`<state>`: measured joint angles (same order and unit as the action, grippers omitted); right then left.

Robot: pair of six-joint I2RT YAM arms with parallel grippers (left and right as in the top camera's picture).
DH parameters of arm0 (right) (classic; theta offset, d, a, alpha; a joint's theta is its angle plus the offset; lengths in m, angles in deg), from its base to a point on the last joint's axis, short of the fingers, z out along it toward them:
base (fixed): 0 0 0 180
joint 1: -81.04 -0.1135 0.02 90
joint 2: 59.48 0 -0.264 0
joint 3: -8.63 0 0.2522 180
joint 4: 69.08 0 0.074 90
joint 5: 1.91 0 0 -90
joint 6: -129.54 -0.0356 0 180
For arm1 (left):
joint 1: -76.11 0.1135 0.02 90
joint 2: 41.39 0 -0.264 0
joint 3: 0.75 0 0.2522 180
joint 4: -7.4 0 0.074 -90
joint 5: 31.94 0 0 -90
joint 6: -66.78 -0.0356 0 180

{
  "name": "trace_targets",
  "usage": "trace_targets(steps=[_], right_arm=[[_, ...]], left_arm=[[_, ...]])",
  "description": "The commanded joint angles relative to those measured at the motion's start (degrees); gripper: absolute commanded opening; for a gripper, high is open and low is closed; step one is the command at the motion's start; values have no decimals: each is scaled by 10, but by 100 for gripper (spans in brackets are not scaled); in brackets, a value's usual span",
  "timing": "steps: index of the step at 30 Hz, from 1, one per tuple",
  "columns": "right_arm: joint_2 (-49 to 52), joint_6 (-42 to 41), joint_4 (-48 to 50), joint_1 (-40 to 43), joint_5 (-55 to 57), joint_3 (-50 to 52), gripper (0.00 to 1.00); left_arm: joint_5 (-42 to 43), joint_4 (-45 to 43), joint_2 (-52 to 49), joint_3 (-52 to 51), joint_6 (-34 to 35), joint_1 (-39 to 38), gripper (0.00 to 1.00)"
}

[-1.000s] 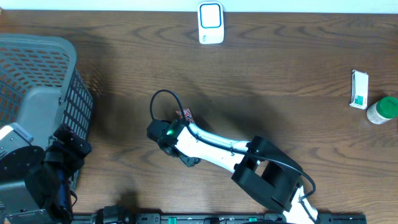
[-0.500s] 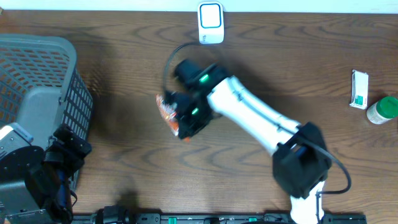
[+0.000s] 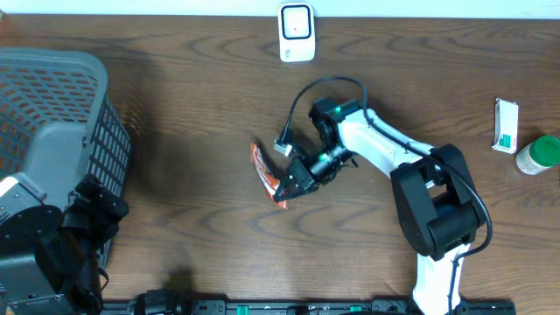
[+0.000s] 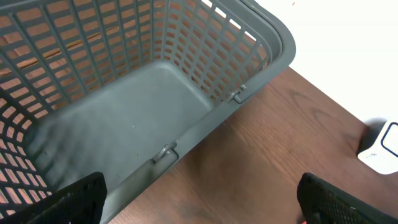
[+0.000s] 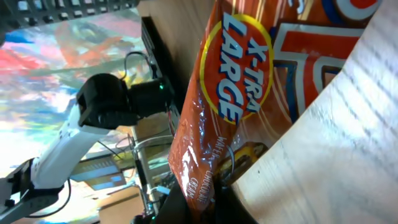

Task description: Scan the item barcode

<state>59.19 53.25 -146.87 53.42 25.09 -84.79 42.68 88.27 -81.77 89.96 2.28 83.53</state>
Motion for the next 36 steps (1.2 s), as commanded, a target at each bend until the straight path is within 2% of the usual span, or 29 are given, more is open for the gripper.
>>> trace_targets(steps=[1, 3, 6, 9, 12, 16, 23, 26, 29, 34, 36], right_arm=[[2, -38, -3, 3, 61, 7, 2], [2, -76, -2, 4, 112, 7, 1], [2, -83, -2, 9, 126, 7, 1], [2, -86, -2, 16, 126, 7, 11], [2, -98, -4, 23, 126, 7, 9], [2, -139, -4, 37, 125, 8, 1], [2, -219, -4, 68, 176, 8, 5], [2, -221, -4, 83, 186, 10, 15], [2, -223, 0, 96, 197, 16, 33], [2, -244, 20, 118, 210, 51, 45], [2, -256, 21, 125, 251, 61, 41]], left_arm=[[-8, 2, 0, 1, -3, 3, 98], [-8, 2, 0, 1, -3, 3, 98], [-8, 2, 0, 1, -3, 3, 98], [-8, 2, 0, 1, -3, 3, 98], [-8, 2, 0, 1, -3, 3, 98], [-8, 2, 0, 1, -3, 3, 98], [-8, 2, 0, 1, -3, 3, 98], [-8, 2, 0, 1, -3, 3, 98], [-8, 2, 0, 1, -3, 3, 98], [-8, 2, 0, 1, -3, 3, 98], [-8, 2, 0, 1, -3, 3, 98]])
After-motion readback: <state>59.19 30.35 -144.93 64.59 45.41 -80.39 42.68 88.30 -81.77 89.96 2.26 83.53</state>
